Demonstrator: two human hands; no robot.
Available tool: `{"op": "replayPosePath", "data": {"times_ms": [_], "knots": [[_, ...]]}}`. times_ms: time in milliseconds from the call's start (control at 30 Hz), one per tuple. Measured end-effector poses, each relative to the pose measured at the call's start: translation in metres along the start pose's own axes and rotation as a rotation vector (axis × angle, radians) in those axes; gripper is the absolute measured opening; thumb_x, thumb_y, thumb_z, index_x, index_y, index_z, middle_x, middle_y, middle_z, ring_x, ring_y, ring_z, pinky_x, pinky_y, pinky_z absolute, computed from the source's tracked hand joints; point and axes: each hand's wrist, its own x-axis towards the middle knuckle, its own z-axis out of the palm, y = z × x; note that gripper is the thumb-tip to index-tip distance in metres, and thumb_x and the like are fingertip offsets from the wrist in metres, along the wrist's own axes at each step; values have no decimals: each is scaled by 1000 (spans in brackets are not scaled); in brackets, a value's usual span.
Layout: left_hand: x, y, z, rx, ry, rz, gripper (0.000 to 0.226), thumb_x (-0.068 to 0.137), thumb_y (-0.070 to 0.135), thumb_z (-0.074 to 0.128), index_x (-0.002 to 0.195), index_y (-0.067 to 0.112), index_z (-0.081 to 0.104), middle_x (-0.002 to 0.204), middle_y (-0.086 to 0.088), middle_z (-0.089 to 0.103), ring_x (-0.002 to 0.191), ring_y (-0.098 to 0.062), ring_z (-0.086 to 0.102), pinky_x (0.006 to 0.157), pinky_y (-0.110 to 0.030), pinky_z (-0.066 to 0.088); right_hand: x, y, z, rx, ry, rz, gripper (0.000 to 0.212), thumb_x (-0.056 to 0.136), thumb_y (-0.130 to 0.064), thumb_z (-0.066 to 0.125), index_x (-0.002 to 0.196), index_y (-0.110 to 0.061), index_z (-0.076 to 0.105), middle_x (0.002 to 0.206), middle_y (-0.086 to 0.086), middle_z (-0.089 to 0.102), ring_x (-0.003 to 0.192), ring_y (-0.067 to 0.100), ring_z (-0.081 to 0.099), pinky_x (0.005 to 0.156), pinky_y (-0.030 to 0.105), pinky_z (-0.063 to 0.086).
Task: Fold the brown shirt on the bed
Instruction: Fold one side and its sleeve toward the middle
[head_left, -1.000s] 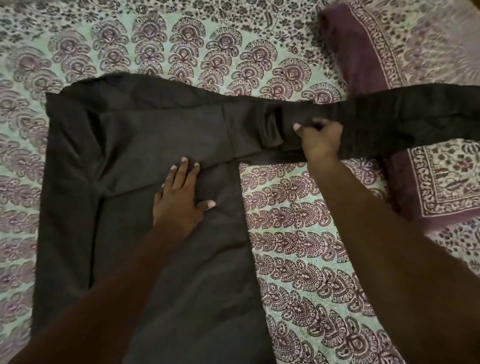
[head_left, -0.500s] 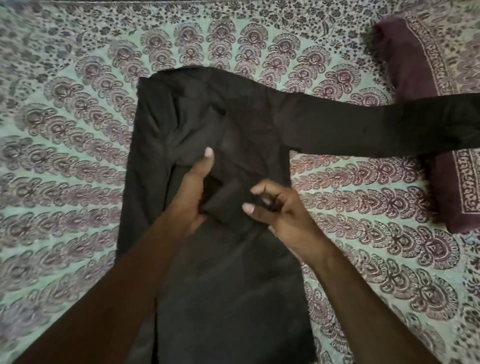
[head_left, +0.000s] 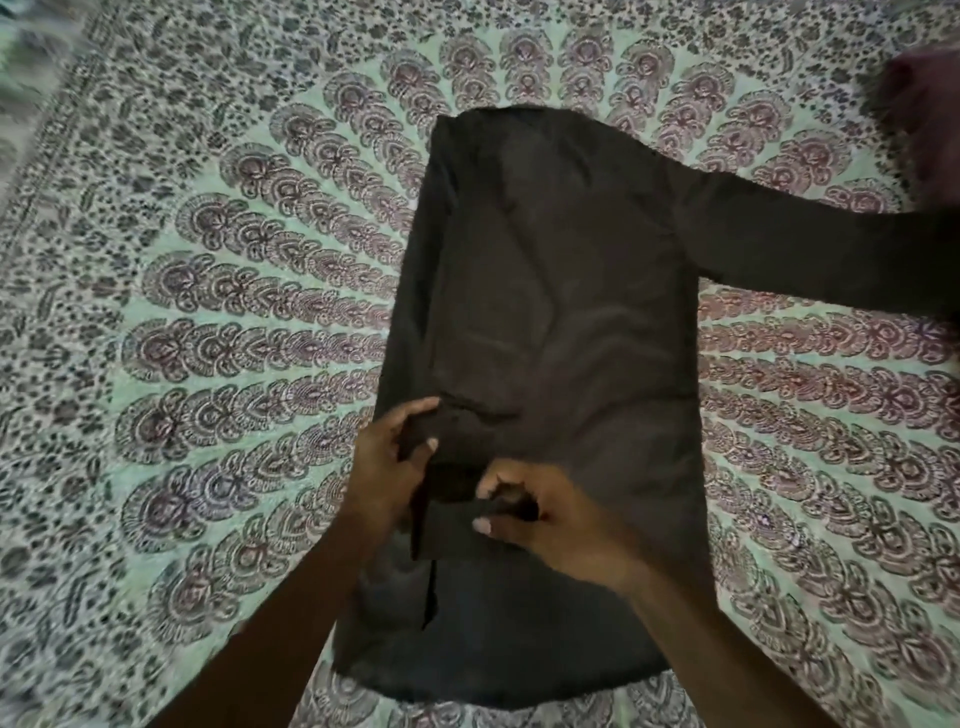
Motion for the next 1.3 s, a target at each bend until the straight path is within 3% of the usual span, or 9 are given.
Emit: {"op": "replayPosePath", "data": {"times_ms": [167,267,367,467,567,667,867,1100,1300], "knots": [[-23,-33,-7,12,-15,-138,44,86,-17,68,114,17,68,114,7,69,96,19,63,87,-13,53,-7,14,41,-281,6,-46,9,96,-18,70,91,-23,63,80,-5,67,73,5,64,64,23,48],[-34,-46,-6,90,-17,-198,43,85,-11,71,120,13,70,108,3,71,86,11,66,85,-22,55,-10,29,61,-448,47,-96,9,92,-27,64,99,-27,59,86,-1,70,80,16,68,67,38,55],[-43,-52,-5,170,-27,-196,51,85,-7,72,131,15,67,116,-6,73,95,-17,71,89,-28,58,-15,42,78,-499,106,-176,13,87,-26,64,100,-26,63,92,-2,70,84,20,67,68,40,56],[-48,-54,-9,225,-49,-131,58,84,-12,68,138,7,62,139,-8,62,108,-24,65,94,-20,53,-21,56,93,-701,124,-289,22,77,-27,70,98,-21,68,97,-2,71,86,20,67,69,33,59],[-52,-62,-13,323,-96,-56,66,80,-14,68,143,0,55,153,-15,49,132,-35,55,113,-44,47,-23,72,106,-815,71,-352,30,73,-30,77,100,-19,71,104,-1,73,90,22,69,73,33,59],[-58,-69,-19,406,-148,-37,73,78,-7,73,147,4,53,160,-12,39,145,-31,44,112,-50,47,-23,81,118,-887,-9,-367,31,73,-34,78,99,-19,72,112,1,72,95,24,70,75,33,60],[-84,-73,-33,776,-171,181,58,73,25,85,128,26,70,165,-1,32,135,-34,38,102,-56,43,-24,96,126,-836,-117,-351,34,71,-29,84,100,-15,75,122,5,71,109,26,70,79,32,63],[-107,-103,-36,662,-215,171,52,74,25,68,125,18,67,156,-11,34,108,-35,58,92,-54,56,-29,108,133,-704,-186,-345,33,86,-23,59,115,-14,69,131,8,66,117,31,66,79,41,63],[-111,-103,-47,1046,-303,295,74,64,52,85,131,26,67,162,-3,36,133,-27,44,97,-53,43,-11,98,125,-799,161,-519,35,88,-15,63,120,-4,71,134,13,66,123,27,61,102,34,51]]}}
